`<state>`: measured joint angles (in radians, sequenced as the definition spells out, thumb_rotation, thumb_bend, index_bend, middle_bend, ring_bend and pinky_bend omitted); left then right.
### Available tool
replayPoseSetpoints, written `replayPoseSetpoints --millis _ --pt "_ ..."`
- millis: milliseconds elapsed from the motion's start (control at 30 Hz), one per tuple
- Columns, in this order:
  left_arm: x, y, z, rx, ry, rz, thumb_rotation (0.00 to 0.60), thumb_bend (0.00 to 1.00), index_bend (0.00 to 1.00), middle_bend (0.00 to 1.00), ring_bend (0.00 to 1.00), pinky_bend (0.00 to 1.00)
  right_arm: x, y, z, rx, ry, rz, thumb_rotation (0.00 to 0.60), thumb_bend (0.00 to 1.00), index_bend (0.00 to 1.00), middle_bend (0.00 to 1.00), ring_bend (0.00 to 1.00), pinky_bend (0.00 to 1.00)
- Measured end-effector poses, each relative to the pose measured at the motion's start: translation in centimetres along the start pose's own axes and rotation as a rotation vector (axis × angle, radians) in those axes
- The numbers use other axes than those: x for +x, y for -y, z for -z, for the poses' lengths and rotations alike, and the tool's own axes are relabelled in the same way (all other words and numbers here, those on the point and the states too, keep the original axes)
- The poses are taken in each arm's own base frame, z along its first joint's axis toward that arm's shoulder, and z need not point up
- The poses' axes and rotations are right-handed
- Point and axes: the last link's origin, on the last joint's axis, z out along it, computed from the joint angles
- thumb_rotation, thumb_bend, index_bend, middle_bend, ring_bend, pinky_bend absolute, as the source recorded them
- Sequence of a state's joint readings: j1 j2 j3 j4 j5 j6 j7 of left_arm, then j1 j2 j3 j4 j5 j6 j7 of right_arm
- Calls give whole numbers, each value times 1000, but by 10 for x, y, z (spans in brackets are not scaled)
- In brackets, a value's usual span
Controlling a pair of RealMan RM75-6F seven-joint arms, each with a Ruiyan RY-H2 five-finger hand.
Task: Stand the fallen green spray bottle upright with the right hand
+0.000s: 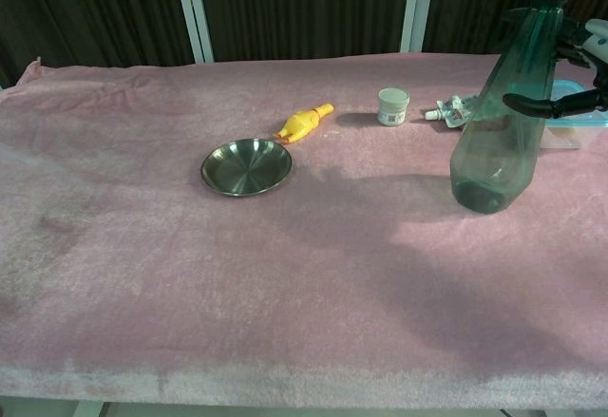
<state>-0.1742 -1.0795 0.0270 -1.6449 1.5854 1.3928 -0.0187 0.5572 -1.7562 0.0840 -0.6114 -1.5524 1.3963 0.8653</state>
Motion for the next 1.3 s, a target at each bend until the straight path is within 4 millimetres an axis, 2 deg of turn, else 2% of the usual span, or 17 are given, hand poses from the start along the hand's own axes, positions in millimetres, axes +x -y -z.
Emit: replayPoseSetpoints --millis 133,467,633,733,1000,1167,1300 --pt "0 0 0 -4 2 1 600 399 0 32 0 0 6 -2 3 4 7 14 600 183 113 260 143 303" --pt "0 -1 1 -8 1 3 600 395 0 32 0 0 24 -3 15 10 16 57 600 153 51 196 84 230" --pt "2 0 3 -9 -6 5 600 394 0 28 0 0 33 -7 32 -21 25 136 600 147 34 101 0 108" --pt "3 0 3 -10 -14 4 600 395 0 7 0 0 39 -9 47 -56 32 234 600 147 23 32 0 11" --pt "4 -2 5 -22 -38 -3 600 394 0 0 0 0 59 0 103 -193 83 530 600 148 0 0 0 0" --pt "0 -6 8 -39 -58 -32 600 395 0 0 0 0 70 30 153 -319 64 556 600 148 7 0 0 0" --pt "-3 -6 8 -29 -62 -47 600 394 0 0 0 0 80 47 178 -389 38 534 600 148 12 0 0 0"
